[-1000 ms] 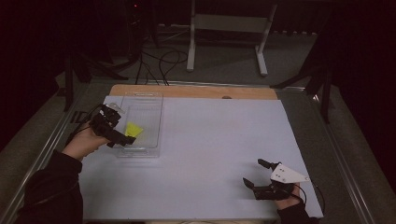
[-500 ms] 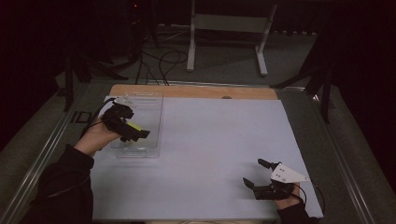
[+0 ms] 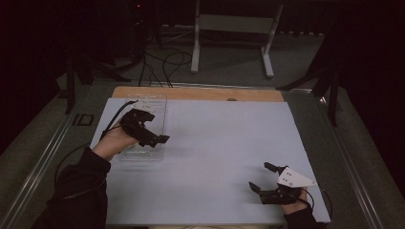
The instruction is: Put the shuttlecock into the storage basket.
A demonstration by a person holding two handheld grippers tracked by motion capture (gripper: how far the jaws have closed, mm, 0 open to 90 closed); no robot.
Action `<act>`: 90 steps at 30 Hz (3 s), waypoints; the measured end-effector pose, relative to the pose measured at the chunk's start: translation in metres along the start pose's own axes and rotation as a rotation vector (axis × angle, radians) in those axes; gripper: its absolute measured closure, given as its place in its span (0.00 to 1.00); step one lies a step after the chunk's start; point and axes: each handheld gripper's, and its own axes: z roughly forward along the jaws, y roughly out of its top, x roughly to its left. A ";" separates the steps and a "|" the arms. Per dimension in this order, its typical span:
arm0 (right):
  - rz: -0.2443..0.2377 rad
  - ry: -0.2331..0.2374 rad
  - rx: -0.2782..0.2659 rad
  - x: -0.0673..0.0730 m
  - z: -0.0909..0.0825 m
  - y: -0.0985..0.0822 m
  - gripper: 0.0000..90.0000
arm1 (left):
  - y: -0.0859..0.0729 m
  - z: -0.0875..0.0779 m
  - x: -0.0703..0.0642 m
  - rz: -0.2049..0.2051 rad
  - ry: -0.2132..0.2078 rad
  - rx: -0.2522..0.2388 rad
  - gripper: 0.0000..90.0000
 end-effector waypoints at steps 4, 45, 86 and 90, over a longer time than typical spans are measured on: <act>-0.001 -0.001 -0.002 0.000 0.000 0.000 0.12 | 0.003 0.008 -0.008 0.010 -0.019 -0.021 0.00; -0.001 0.000 0.003 0.000 0.000 0.000 0.12 | -0.051 0.039 -0.069 0.099 -0.148 -0.061 0.00; 0.000 0.003 0.008 0.001 0.001 0.000 0.12 | -0.147 0.036 -0.074 -0.029 0.007 -0.102 0.00; 0.000 0.003 0.008 0.001 0.001 0.000 0.12 | -0.155 0.035 -0.072 -0.064 0.026 -0.119 0.00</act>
